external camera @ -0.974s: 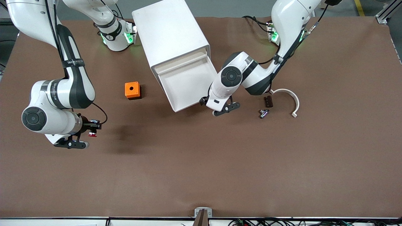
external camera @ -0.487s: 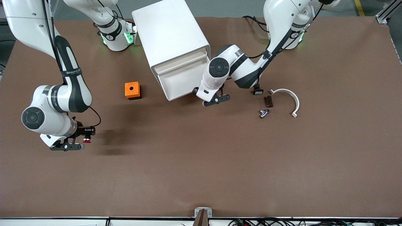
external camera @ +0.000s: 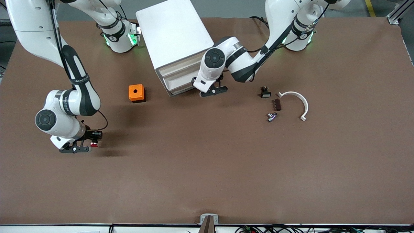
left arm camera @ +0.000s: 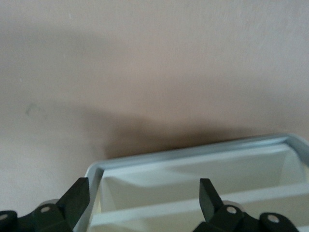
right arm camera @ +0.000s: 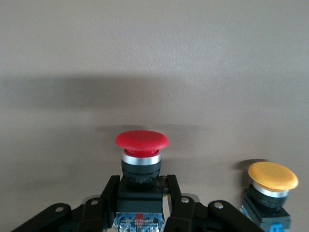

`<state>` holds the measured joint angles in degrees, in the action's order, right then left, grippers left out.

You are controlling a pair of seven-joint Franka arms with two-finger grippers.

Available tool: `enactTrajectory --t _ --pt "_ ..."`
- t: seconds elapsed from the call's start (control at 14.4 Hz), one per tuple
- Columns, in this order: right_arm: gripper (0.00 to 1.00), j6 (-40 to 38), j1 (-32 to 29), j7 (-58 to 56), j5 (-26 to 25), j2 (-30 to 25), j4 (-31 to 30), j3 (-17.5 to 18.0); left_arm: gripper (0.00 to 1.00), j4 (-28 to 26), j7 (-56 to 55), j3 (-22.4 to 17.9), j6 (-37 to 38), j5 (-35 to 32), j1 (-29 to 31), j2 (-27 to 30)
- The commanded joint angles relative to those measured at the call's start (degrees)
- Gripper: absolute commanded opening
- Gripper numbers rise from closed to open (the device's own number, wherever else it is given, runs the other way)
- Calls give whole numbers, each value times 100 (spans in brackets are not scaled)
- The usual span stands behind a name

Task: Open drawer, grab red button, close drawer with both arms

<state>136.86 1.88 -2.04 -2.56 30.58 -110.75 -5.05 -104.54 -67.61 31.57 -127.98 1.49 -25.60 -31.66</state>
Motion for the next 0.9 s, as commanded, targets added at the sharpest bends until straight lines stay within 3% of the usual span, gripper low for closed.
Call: enactTrajectory --t 0.0,0.35,0.42,0.49,0.56,0.83 --pt "23 113 -180 -42 -122 71 -70 118 100 -233 -209 200 -78 -35 11 133" --pt "29 288 -232 -42 -113 185 -87 118 100 -303 -455 236 -34 -43 -217 125" --pt "39 288 -232 -33 -104 185 -87 118 100 -330 -464 236 -34 -52 -200 133" --pt "57 280 -232 -33 -104 176 -87 118 100 -321 -455 227 -34 -69 -183 133" --pt "100 271 -232 -25 -96 168 -87 118 100 -312 -455 210 -42 -87 -148 133" --pt "100 -9 -259 -24 -87 -69 -52 118 100 -234 -411 87 -25 -393 334 168"
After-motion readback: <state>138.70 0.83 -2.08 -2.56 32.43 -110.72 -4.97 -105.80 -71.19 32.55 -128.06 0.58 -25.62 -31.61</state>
